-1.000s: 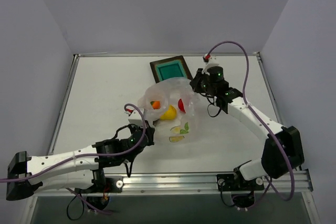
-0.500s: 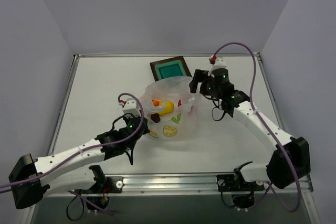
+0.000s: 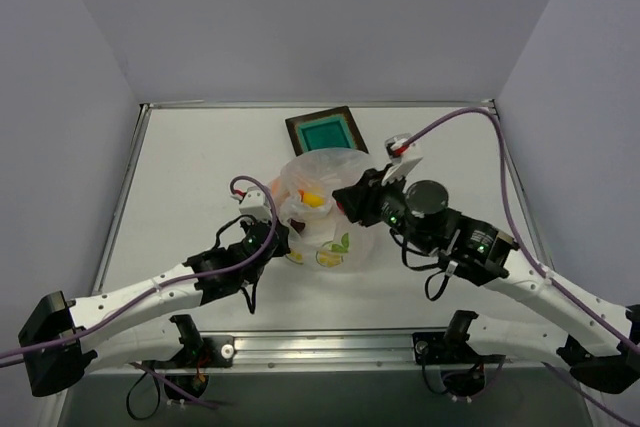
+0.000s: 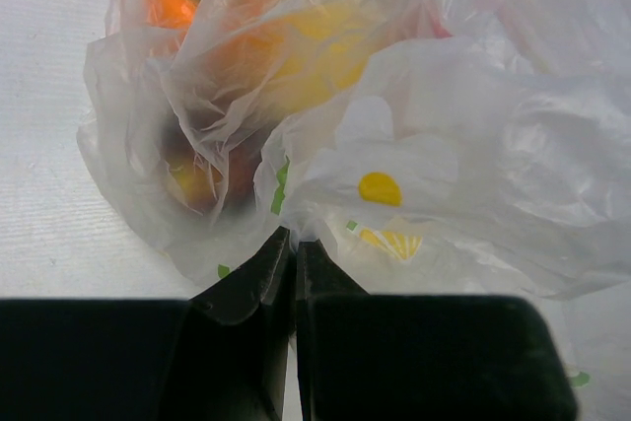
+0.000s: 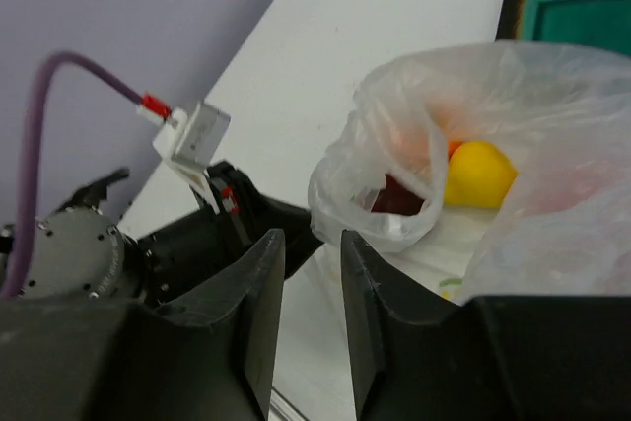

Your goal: Take the fake fruits out of the plastic bag

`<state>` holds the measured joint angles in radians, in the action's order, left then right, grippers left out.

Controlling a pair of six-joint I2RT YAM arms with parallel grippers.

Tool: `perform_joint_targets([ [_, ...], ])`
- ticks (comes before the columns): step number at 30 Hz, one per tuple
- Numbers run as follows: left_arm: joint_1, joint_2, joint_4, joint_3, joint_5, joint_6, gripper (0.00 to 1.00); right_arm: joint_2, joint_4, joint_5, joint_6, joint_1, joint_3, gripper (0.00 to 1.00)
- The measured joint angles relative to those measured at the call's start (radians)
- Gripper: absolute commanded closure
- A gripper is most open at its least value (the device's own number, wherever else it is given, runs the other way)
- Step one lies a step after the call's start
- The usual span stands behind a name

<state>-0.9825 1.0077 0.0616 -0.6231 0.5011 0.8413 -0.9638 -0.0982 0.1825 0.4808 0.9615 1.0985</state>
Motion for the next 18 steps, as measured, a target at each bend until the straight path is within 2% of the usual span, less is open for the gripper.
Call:
perform_joint_targets([
  [2,0.0,-0.001,0.001,0.0,-0.003,0.0,0.97,-0.033,0.011,0.031,0.018,0.074,-0.026,0.82],
  [5,0.0,-0.016,0.014,0.0,-0.004,-0.006,0.72,-0.094,0.023,0.099,0.048,0.105,-0.106,0.91],
  [6,0.0,-0.031,0.021,0.0,-0.007,-0.009,0.58,-0.106,0.021,0.127,0.058,0.103,-0.138,0.94],
  [9,-0.006,-0.09,0.062,-0.001,-0.016,-0.023,0.5,-0.106,0.027,0.18,0.079,0.069,-0.254,0.94],
  [12,-0.033,-0.135,0.137,-0.027,-0.021,-0.049,0.47,-0.098,0.055,0.148,0.08,-0.04,-0.339,0.97],
  [15,-0.111,-0.11,0.237,-0.142,-0.01,-0.098,0.38,-0.112,0.102,0.11,0.076,-0.142,-0.381,0.97],
  [18,-0.201,-0.04,0.325,-0.302,0.033,-0.156,0.29,-0.144,0.154,0.076,0.068,-0.152,-0.395,0.98],
])
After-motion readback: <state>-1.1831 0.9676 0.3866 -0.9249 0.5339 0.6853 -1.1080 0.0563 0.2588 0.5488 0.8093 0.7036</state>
